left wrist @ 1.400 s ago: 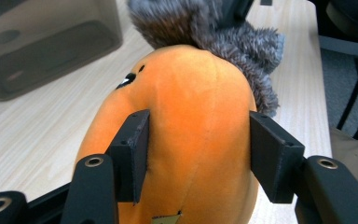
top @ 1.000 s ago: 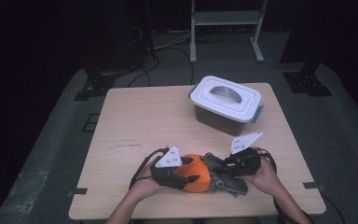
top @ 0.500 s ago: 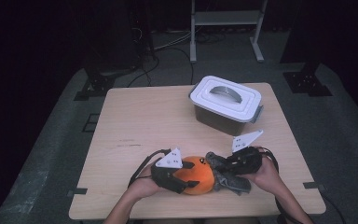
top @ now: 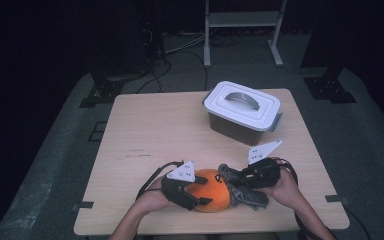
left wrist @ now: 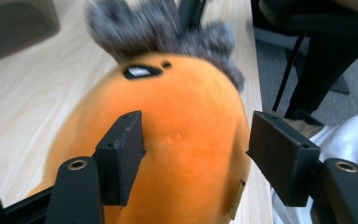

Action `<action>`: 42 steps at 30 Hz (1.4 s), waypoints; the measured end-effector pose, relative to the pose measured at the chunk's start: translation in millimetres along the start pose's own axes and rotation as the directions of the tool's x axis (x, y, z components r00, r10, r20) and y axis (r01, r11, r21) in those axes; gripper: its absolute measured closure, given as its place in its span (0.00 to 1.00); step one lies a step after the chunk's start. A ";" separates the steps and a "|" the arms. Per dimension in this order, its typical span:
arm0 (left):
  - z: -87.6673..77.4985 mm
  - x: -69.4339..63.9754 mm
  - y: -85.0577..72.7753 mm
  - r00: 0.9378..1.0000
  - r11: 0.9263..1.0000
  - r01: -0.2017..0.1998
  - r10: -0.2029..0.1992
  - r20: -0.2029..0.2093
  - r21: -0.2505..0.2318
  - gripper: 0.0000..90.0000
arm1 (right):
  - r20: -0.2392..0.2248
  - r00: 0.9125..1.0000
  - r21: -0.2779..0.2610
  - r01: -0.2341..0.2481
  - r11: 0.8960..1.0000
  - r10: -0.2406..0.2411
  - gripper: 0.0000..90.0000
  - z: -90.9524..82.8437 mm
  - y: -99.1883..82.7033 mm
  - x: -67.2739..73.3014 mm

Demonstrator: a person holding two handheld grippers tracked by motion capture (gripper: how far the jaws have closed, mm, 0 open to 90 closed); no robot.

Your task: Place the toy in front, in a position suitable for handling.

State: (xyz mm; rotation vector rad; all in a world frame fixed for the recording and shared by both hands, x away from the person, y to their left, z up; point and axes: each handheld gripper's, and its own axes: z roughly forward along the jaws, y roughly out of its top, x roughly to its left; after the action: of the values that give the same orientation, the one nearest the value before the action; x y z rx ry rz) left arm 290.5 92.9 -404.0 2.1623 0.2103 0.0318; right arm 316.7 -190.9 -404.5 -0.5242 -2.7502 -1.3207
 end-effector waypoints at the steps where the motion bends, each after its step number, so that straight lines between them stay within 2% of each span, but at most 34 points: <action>1: -1.3 0.5 0.7 1.000 1.000 0.001 -0.001 -0.028 -0.011 0.37 | -0.010 1.000 0.003 0.006 1.000 -0.006 0.82 0.2 -0.7 0.0; 2: -1.8 1.8 1.1 0.998 1.000 0.000 -0.001 -0.069 -0.011 0.34 | -0.022 1.000 0.005 0.010 1.000 -0.010 0.82 0.1 -1.3 0.2; 3: -1.6 2.9 0.8 0.996 1.000 0.001 -0.003 -0.090 -0.013 0.32 | -0.042 0.999 0.010 0.016 1.000 -0.015 0.82 0.8 -2.3 0.2; 5: 0.9 6.4 -2.4 0.995 1.000 0.024 -0.026 -0.095 -0.018 0.30 | -0.058 0.998 0.017 0.024 1.000 -0.023 0.82 1.9 -3.4 0.7; 7: 6.6 7.2 -7.0 0.996 0.999 0.033 -0.032 -0.083 0.005 0.29 | -0.069 0.997 0.020 0.030 0.999 -0.029 0.82 2.1 -4.0 1.2; 9: 10.3 6.3 -8.9 0.998 0.999 0.037 -0.036 -0.047 0.025 0.30 | -0.057 0.998 0.019 0.023 1.000 -0.022 0.82 1.9 -3.9 0.8; 12: 9.9 3.3 -7.6 1.000 0.998 0.015 -0.015 0.011 0.069 0.28 | -0.021 1.000 0.022 0.016 1.000 -0.016 0.82 2.2 -3.7 0.5; 14: 7.4 3.0 -7.8 0.999 0.997 0.007 -0.009 0.030 0.072 0.28 | 0.003 1.000 0.022 0.011 1.000 -0.011 0.81 2.7 -3.7 -0.6; 16: 4.5 4.6 -7.0 1.000 0.999 0.009 -0.010 0.013 0.053 0.28 | -0.006 1.000 0.024 0.008 1.000 -0.008 0.82 3.2 -4.1 -1.2; 19: 3.1 8.1 -5.8 0.997 0.999 0.026 -0.027 -0.066 -0.018 0.28 | -0.022 1.000 0.022 0.018 1.000 -0.018 0.82 3.4 -4.6 -0.8; 20: 3.6 9.5 -5.6 0.996 0.999 0.030 -0.032 -0.085 -0.024 0.26 | -0.028 0.999 0.020 0.021 1.000 -0.021 0.82 3.5 -4.7 -0.6; 22: 7.6 11.0 -7.0 0.995 0.998 0.057 -0.058 -0.079 -0.026 0.24 | -0.030 0.999 0.022 0.029 0.999 -0.028 0.82 3.2 -4.0 0.2; 25: 16.7 10.7 -11.2 0.996 0.997 0.071 -0.071 -0.052 0.000 0.24 | -0.017 0.999 -0.003 0.045 0.999 -0.045 0.82 0.4 -0.5 3.4; 26: 17.3 10.0 -11.5 0.996 0.997 0.074 -0.074 -0.045 -0.003 0.31 | -0.006 0.998 -0.017 0.065 0.998 -0.065 0.82 -2.2 3.6 7.6; 27: 16.6 8.8 -10.6 0.997 0.998 0.059 -0.059 -0.047 -0.001 0.31 | -0.006 0.998 -0.017 0.065 0.998 -0.065 0.82 -2.2 3.6 7.6; 29: 16.9 4.0 -8.1 0.997 1.000 0.016 -0.015 -0.069 0.003 0.43 | -0.013 0.998 -0.043 0.067 0.997 -0.068 0.83 -4.3 6.3 9.8; 32: 14.7 -0.4 -3.6 0.992 1.000 -0.026 0.026 -0.121 -0.001 0.56 | -0.007 0.997 -0.021 0.070 0.997 -0.071 0.83 -1.7 6.5 9.9; 34: 12.8 -0.2 -3.1 0.990 1.000 -0.027 0.025 -0.135 -0.013 0.59 | -0.011 0.999 -0.018 0.052 0.999 -0.052 0.84 -0.9 3.3 6.4; 38: 11.4 0.5 -3.7 0.991 1.000 -0.026 0.024 -0.135 -0.012 0.60 | -0.029 0.999 -0.007 0.020 1.000 -0.020 0.85 -1.2 -3.1 0.9; 41: 10.7 0.4 -4.5 0.990 1.000 -0.026 0.024 -0.140 -0.014 0.60 | -0.021 1.000 0.036 -0.003 0.999 0.004 0.86 -4.1 -8.5 -3.4; 42: 10.0 0.5 -5.1 0.990 1.000 -0.023 0.020 -0.140 -0.015 0.59 | -0.006 1.000 0.055 -0.015 0.998 0.015 0.86 -8.7 -13.4 -6.3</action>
State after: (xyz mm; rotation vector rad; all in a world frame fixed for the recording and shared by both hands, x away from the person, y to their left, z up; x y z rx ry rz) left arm 291.3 87.7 -413.8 2.1469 0.2666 0.1978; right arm 317.5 -207.1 -410.2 -0.5354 -2.7629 -1.2376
